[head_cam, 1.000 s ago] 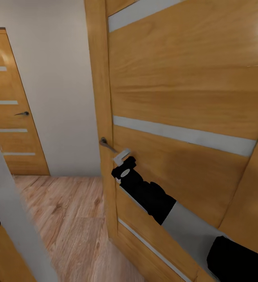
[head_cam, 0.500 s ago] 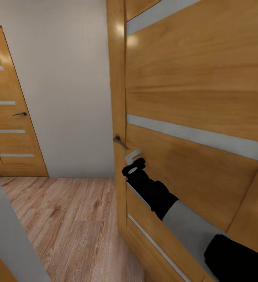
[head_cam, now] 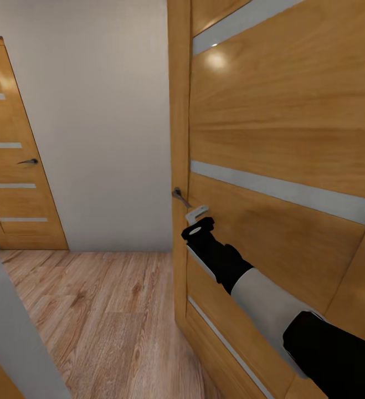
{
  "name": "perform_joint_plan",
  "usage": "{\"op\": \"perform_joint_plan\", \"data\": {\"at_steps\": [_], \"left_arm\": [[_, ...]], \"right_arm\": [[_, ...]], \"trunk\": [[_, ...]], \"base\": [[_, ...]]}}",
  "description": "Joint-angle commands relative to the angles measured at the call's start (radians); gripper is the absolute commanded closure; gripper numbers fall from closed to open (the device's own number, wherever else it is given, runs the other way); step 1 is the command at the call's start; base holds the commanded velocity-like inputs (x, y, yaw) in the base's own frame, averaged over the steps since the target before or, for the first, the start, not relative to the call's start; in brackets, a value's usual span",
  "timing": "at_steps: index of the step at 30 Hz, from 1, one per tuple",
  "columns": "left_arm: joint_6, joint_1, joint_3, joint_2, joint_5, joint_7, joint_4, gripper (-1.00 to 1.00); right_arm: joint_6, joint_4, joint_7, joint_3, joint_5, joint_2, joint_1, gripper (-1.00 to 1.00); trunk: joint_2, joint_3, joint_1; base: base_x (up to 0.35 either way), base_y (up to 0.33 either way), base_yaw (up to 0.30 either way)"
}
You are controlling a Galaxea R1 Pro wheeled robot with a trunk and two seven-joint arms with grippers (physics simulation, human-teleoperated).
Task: Move the two storage containers from the living room to the garage. In the garage, place one container on the floor and stack the other container on top of it (either order is fine).
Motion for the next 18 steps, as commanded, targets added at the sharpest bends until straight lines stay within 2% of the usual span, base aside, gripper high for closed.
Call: {"op": "perform_joint_plan", "data": {"at_steps": [1,11,18], "left_arm": [[-0.003,0.000,0.000,0.000,0.001,0.000,0.000,-1.00],[-0.003,0.000,0.001,0.000,0.001,0.000,0.000,-1.00],[-0.003,0.000,0.001,0.000,0.001,0.000,0.000,-1.00]], "right_arm": [[0.005,0.001,-0.012,0.003,-0.002,0.000,-0.002,-1.00],[0.036,-0.068,-0.001,0.003,-0.009,0.000,-0.002,-1.00],[0.061,-0.081,-0.002,0.004,-0.006,0.000,-0.002,-1.00]], "trunk": [[0.000,-0.001,0.000],[0.000,-0.001,0.000],[0.000,-0.001,0.000]], "base": [[0.000,0.000,0.000],[0.000,0.000,0.000],[0.000,0.000,0.000]]}}
